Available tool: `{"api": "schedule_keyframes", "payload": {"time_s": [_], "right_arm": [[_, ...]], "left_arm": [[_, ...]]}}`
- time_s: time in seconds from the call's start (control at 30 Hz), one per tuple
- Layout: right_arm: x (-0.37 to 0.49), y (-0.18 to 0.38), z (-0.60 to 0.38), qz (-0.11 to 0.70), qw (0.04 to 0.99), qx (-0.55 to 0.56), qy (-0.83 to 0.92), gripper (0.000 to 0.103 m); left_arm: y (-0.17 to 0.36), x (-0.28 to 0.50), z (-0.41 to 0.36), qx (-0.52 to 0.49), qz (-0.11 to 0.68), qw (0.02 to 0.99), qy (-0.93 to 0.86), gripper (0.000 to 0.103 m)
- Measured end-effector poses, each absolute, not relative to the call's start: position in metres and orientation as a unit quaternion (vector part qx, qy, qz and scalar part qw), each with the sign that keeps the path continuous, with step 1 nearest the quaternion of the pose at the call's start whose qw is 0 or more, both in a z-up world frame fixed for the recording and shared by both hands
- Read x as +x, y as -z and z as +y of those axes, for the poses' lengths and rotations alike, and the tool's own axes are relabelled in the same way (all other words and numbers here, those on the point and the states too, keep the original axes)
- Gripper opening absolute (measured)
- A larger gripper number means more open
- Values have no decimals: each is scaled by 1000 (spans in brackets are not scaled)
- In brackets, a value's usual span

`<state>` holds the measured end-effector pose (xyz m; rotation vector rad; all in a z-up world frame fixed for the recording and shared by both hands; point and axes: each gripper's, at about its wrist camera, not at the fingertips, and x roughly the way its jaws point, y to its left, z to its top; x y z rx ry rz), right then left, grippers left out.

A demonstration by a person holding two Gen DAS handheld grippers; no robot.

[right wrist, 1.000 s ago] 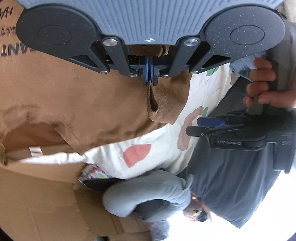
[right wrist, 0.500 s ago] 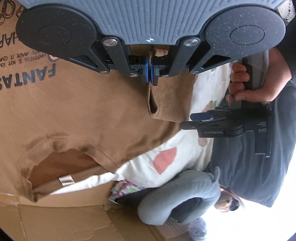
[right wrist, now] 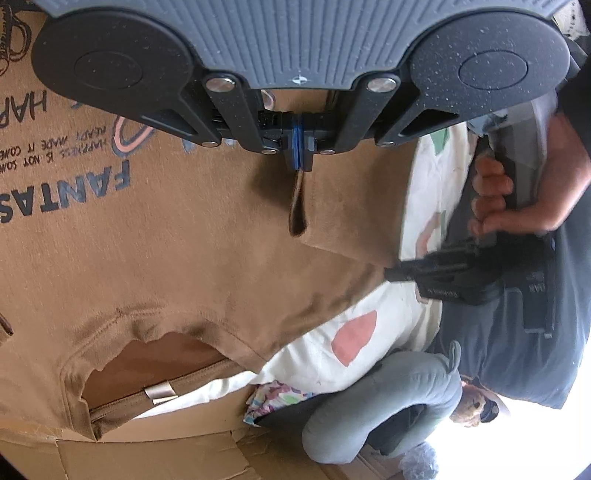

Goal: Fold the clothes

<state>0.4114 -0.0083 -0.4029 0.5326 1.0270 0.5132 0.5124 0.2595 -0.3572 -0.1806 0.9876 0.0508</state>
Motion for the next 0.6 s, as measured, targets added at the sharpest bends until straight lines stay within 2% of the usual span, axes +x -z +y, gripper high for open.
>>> {"api": "schedule_keyframes", "payload": {"time_s": [0.23,0.3,0.33,0.37,0.4,0.53,0.6], "right_arm": [[414,411,-15,480,798,273,-241,2],[417,416,-18,483,790,293,-240,17],[418,418,-19,482,786,303,-240,36],[419,420,-21,481,783,312,-240,48],[420,422,-22,479,781,320,-240,48],[428,432,-20,482,771,342,-237,50],[434,438,-18,485,766,351,-235,49]], "left_arm": [[343,512,266,-86,461,883,-25,10],[340,511,268,-87,460,883,-25,10],[341,511,269,-88,462,882,-24,10],[342,510,270,-89,464,881,-23,10],[344,510,271,-92,465,880,-22,11],[350,512,271,-104,468,877,-13,27],[354,515,269,-103,473,875,-8,27]]}}
